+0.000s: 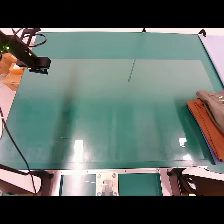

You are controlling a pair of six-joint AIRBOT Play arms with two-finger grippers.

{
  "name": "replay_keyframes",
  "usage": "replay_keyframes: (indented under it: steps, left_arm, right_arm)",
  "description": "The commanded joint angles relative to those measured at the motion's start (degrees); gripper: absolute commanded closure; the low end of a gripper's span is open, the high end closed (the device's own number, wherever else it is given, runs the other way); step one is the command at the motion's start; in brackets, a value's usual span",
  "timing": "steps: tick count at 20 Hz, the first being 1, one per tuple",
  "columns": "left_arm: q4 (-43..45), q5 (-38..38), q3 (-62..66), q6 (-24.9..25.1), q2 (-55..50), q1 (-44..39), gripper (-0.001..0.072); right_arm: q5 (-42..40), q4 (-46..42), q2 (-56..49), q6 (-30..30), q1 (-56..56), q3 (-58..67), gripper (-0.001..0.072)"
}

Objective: Fold the shirts.

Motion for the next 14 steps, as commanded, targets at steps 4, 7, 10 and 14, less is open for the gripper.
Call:
replay_keyframes:
  steps: [4,7,10,14]
  left_arm:
    - [0.0,0.2,0.1,0.0,0.1,0.0,0.0679]
    - [-0.5,-0.2,0.1,-0.5,0.1,0.0,0.0680]
    - [-3.4,-1.5,0.1,-3.3,0.2,0.0,0.0680]
    - [-6.8,-1.8,-6.4,-4.1,5.3,-2.7,0.0680]
  right_arm:
    - [-1.4,-0.4,-1.7,1.8,0.6,-5.7,0.0021]
    - [-1.7,11.0,-2.0,3.3,4.3,3.1,0.0333]
    - [-5.9,19.5,-1.8,0.1,12.6,10.8,0.0693]
    - [-13.2,20.0,2.0,-2.2,27.9,7.4,0.0695]
